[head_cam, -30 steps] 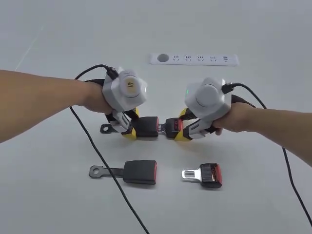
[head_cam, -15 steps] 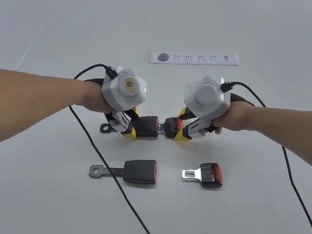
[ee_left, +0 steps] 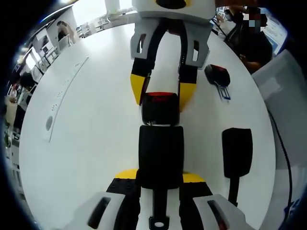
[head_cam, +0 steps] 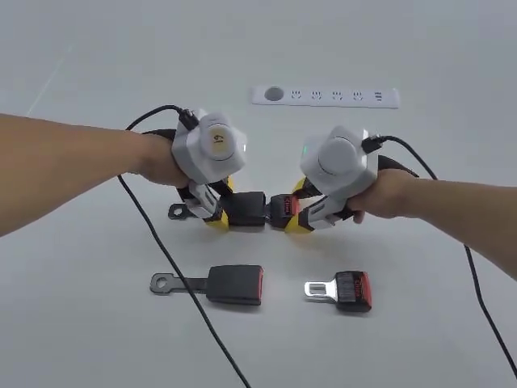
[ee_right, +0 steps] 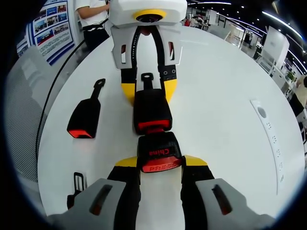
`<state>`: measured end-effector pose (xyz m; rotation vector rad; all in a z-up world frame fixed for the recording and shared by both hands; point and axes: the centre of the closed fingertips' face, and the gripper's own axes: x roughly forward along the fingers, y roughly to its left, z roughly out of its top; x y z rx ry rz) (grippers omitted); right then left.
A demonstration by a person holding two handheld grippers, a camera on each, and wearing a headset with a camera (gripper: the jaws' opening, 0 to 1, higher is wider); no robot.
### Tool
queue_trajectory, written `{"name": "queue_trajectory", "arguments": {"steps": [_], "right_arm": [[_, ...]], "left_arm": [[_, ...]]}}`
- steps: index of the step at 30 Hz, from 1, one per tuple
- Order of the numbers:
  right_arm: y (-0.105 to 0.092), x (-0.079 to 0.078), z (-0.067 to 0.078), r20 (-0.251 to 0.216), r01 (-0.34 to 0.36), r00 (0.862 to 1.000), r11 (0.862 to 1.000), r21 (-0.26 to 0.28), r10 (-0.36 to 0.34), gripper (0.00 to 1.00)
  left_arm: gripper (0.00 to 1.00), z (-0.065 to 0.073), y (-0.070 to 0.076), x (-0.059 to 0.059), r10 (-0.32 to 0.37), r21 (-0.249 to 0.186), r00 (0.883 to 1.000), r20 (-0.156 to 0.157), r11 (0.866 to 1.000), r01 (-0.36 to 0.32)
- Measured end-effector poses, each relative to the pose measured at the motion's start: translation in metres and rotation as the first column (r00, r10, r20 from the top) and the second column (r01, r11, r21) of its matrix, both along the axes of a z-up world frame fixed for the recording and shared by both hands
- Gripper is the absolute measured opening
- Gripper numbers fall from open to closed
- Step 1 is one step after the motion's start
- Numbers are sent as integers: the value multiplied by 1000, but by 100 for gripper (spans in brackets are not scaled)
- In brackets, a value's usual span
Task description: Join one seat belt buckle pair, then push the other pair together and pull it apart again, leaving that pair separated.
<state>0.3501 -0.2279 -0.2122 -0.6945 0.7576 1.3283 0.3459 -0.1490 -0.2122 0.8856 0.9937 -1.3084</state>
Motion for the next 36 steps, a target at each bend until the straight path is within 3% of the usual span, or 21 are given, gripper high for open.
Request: {"name": "queue_trajectory", "arguments": {"steps": [7, 36], "right_arm": [[6, -4, 11, 5, 6, 1000, 1000, 10, -6, 30], [3, -1, 1, -7, 39, 999, 999, 18, -39, 28]], "left_arm": [[30, 2, 2, -1, 10, 0, 1000, 1, 1000, -10], [29, 2, -5, -2, -39, 14, 999, 18, 999, 39]]}}
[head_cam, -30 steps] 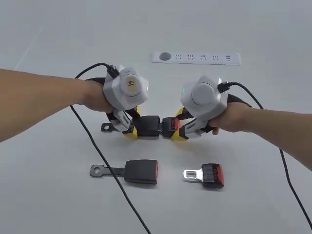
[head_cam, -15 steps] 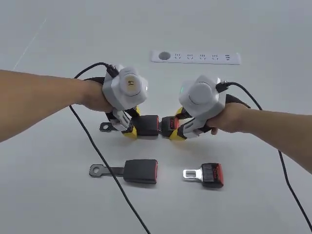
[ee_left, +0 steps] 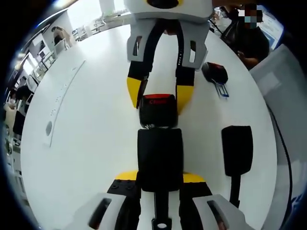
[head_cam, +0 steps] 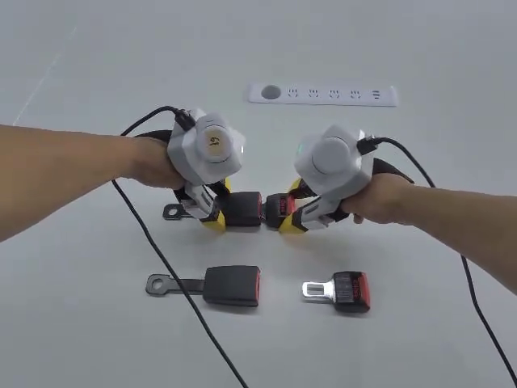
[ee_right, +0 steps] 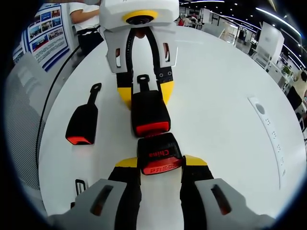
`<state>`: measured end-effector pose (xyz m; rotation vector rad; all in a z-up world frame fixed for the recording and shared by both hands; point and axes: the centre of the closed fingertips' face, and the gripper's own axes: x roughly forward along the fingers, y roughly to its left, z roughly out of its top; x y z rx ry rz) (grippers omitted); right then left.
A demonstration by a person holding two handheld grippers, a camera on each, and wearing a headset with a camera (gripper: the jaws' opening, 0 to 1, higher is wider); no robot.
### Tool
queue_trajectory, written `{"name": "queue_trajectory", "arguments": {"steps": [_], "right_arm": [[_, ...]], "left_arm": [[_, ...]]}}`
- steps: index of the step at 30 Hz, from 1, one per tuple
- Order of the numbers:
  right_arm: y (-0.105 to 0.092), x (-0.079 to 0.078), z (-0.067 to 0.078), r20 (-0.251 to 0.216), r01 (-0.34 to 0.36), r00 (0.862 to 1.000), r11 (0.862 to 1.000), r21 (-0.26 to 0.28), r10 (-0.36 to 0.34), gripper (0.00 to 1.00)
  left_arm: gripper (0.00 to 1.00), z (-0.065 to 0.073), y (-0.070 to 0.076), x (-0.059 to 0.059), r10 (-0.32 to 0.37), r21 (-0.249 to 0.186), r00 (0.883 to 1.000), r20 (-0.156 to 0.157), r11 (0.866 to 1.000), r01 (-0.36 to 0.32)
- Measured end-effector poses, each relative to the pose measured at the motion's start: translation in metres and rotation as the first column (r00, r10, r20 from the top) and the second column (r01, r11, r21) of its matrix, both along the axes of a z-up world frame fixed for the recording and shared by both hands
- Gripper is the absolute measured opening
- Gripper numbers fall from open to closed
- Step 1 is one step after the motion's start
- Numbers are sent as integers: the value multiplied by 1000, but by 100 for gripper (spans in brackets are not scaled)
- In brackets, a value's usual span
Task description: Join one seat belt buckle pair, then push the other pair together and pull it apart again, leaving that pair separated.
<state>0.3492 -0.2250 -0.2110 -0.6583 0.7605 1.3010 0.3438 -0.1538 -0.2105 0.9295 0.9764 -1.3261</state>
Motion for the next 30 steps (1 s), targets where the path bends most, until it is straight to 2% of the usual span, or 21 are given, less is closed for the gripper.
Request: {"name": "queue_trajectory", "arguments": {"steps": [2, 11, 22, 25, 30], "right_arm": [[-2, 1, 0, 4, -4, 1000, 1000, 1, 4, 28], [-3, -1, 3, 25, -40, 999, 999, -17, 41, 30], [-5, 1, 2, 13, -53, 999, 999, 4, 53, 29], [-4, -3, 2, 12, -54, 998, 998, 11, 54, 29], [-3, -1, 4, 26, -65, 998, 998, -14, 65, 30]], "left_arm": [[29, -2, 2, 2, -3, 4, 1000, 2, 1000, 3], [31, -3, 6, 4, 18, -32, 1000, -7, 999, -19], [31, 1, 4, 0, 27, -42, 1000, -8, 999, -27], [31, 2, 2, -3, 19, -34, 1000, -6, 999, -19], [31, -1, 4, 1, 13, -21, 1000, -3, 1000, -13]]}}
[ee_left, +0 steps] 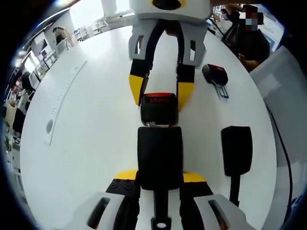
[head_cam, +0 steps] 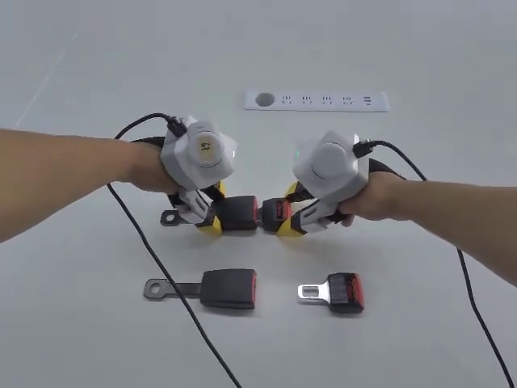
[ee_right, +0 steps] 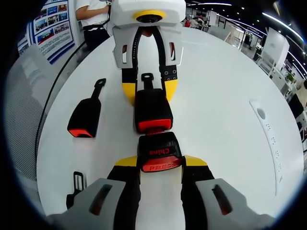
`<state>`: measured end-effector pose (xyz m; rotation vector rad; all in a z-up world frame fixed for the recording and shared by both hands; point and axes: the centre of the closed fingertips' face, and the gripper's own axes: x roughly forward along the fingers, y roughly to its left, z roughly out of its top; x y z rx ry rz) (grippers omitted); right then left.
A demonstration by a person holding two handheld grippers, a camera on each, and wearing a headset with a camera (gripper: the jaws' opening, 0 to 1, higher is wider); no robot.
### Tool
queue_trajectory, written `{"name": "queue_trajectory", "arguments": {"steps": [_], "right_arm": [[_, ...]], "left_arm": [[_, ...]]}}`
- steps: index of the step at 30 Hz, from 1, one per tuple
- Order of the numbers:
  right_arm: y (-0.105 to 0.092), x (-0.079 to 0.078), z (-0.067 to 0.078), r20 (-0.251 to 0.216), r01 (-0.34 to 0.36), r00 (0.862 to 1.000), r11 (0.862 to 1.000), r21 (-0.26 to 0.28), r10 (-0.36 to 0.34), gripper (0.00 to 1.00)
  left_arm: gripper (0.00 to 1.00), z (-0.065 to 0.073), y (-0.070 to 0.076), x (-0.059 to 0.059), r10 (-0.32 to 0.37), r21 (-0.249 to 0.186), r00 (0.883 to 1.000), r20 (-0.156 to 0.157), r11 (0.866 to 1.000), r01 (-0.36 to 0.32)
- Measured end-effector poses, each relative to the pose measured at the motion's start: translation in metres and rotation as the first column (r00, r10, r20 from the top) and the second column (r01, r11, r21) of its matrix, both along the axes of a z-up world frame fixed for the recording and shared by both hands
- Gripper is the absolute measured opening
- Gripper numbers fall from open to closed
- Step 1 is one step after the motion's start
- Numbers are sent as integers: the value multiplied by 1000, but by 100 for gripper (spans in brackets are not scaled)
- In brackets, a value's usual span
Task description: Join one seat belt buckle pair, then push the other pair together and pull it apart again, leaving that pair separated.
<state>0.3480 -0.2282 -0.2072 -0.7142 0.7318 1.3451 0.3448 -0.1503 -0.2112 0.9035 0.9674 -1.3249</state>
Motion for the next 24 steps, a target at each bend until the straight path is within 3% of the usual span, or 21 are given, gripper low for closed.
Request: {"name": "queue_trajectory", "arguments": {"steps": [12, 17, 21, 23, 24], "right_arm": [[1, -3, 0, 6, -3, 1000, 1000, -3, 3, 30], [-2, 2, -2, 12, -15, 1000, 1000, -5, 15, 30], [-2, 2, -3, 7, -11, 1000, 1000, 4, 11, 29], [-2, 1, -1, 6, -10, 1000, 1000, 5, 10, 30], [-2, 1, 0, 6, -9, 1000, 1000, 5, 9, 30]], "left_arm": [[31, -2, 1, 2, 6, -2, 1000, -4, 1000, -6], [31, -3, 2, 3, 0, 1, 1000, -5, 1000, 0], [31, 2, -1, -2, -6, 7, 1000, -6, 1000, 6], [31, -1, 2, 2, -3, 9, 1000, -6, 1000, 3], [31, 2, -1, -3, -2, 10, 1000, -5, 1000, 2]]}}
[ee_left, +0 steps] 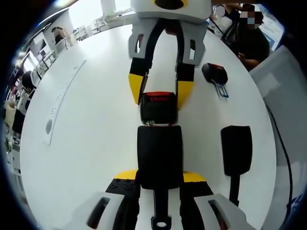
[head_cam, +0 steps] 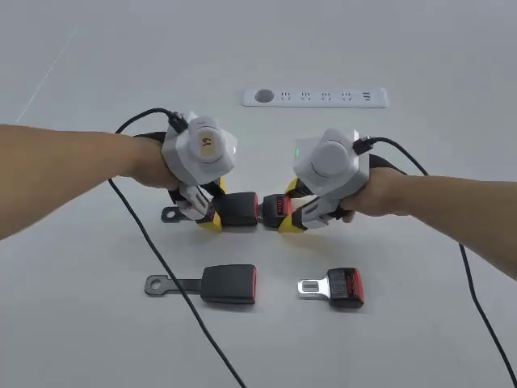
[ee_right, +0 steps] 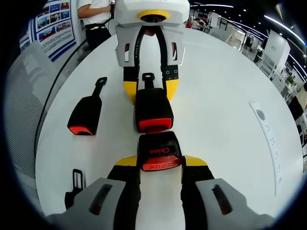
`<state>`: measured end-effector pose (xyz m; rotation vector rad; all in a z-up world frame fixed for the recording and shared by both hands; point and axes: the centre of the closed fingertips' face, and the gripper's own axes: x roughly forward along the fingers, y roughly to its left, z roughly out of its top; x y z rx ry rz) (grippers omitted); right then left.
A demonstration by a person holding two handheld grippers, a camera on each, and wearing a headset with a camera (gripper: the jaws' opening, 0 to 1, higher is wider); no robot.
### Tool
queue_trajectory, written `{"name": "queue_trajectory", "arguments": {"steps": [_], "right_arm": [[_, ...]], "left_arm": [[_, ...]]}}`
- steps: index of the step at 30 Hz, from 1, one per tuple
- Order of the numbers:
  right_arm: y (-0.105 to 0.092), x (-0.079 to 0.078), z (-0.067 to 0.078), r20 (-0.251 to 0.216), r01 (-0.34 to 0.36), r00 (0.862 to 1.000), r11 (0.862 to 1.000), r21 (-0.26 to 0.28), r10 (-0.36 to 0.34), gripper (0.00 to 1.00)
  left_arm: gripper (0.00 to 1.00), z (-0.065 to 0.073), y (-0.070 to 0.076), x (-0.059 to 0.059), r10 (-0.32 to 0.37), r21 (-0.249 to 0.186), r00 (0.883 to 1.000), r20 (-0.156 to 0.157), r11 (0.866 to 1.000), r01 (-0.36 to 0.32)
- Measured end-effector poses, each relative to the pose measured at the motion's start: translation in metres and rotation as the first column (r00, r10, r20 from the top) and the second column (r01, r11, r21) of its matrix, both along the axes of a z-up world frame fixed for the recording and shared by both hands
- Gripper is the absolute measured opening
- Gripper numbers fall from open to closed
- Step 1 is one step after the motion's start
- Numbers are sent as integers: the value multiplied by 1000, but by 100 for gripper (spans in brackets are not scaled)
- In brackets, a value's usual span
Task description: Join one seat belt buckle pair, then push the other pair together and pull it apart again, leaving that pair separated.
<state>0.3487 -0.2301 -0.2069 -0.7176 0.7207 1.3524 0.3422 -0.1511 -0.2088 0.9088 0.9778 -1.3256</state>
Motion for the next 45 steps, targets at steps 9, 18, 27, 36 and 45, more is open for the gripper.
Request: {"name": "queue_trajectory", "arguments": {"steps": [9, 18, 27, 36, 45], "right_arm": [[-1, -1, 0, 10, -9, 1000, 1000, -7, 9, 32], [2, -2, 1, 26, -23, 999, 1000, -18, 23, 37], [-1, -7, 1, 41, -34, 999, 998, -43, 36, 43], [-15, -8, 16, 44, -9, 999, 999, -49, 11, 47], [-37, -17, 27, 41, 42, 998, 998, -52, -40, 50]], "left_arm": [[32, -6, 4, 5, 1, -3, 1000, 6, 1000, -1], [34, 0, -1, 1, -26, 12, 999, 33, 1000, 25], [37, 3, 13, 0, -20, 58, 998, 56, 998, 16], [39, 13, 22, -4, 38, 39, 997, 62, 998, -41], [41, 27, 30, -21, 82, 36, 995, 52, 996, -84]]}}
